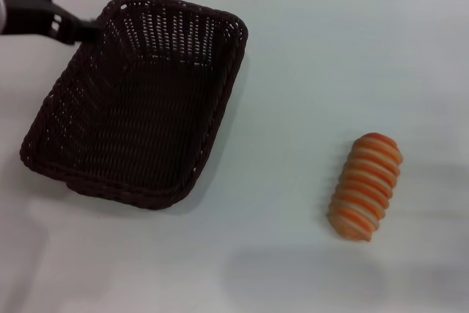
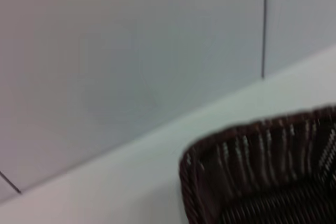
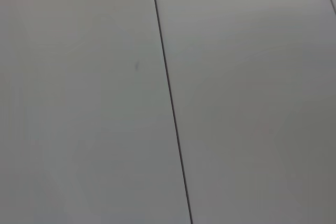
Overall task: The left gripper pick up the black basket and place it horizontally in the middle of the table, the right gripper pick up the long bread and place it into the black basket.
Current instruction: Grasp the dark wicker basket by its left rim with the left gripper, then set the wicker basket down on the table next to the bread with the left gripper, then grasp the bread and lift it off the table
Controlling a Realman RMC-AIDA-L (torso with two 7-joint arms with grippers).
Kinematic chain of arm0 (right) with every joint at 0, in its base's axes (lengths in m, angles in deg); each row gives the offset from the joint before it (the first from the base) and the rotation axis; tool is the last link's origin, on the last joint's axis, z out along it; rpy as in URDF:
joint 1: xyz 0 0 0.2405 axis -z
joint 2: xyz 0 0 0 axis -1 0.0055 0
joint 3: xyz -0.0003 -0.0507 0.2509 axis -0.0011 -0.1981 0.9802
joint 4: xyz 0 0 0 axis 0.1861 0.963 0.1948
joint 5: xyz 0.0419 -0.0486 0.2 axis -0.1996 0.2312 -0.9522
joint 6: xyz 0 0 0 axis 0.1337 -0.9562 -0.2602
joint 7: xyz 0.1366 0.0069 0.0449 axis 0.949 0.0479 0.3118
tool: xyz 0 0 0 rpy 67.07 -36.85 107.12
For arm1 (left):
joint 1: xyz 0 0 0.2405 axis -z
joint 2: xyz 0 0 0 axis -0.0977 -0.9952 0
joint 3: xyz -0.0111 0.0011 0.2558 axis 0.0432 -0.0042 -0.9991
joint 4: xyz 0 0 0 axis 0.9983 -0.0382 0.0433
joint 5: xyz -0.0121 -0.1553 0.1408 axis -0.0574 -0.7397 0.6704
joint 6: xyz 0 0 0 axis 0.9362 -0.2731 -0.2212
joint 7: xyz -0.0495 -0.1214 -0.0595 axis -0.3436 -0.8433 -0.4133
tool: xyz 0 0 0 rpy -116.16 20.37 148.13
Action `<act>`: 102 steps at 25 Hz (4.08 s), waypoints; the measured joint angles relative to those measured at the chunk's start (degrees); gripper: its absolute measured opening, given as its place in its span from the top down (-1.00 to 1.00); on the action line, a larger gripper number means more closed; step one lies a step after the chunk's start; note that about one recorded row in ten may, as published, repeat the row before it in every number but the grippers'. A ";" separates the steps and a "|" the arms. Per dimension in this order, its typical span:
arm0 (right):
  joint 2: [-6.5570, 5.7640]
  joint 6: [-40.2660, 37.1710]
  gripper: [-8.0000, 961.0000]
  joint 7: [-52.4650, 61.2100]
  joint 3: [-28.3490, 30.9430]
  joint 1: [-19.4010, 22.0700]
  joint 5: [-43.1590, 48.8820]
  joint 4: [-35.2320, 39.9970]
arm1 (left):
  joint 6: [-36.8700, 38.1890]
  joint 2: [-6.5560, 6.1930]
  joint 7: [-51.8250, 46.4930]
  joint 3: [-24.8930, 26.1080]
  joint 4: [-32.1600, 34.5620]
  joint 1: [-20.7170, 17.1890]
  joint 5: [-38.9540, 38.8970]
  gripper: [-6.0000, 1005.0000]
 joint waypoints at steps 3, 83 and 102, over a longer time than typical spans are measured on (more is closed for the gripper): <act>-0.02 -0.11 -0.60 0.01 0.00 -0.01 0.02 0.00 | -1.92 -0.12 0.02 0.55 5.11 2.74 0.59 -0.59; 0.22 -5.81 -0.52 -0.51 -3.79 2.28 0.00 -1.43 | -23.24 -0.86 52.30 23.82 50.84 39.57 -12.86 0.61; 0.27 -5.62 -0.51 -0.52 -4.77 3.08 0.02 -1.42 | -15.35 0.22 52.26 17.84 39.13 36.73 -12.85 -0.33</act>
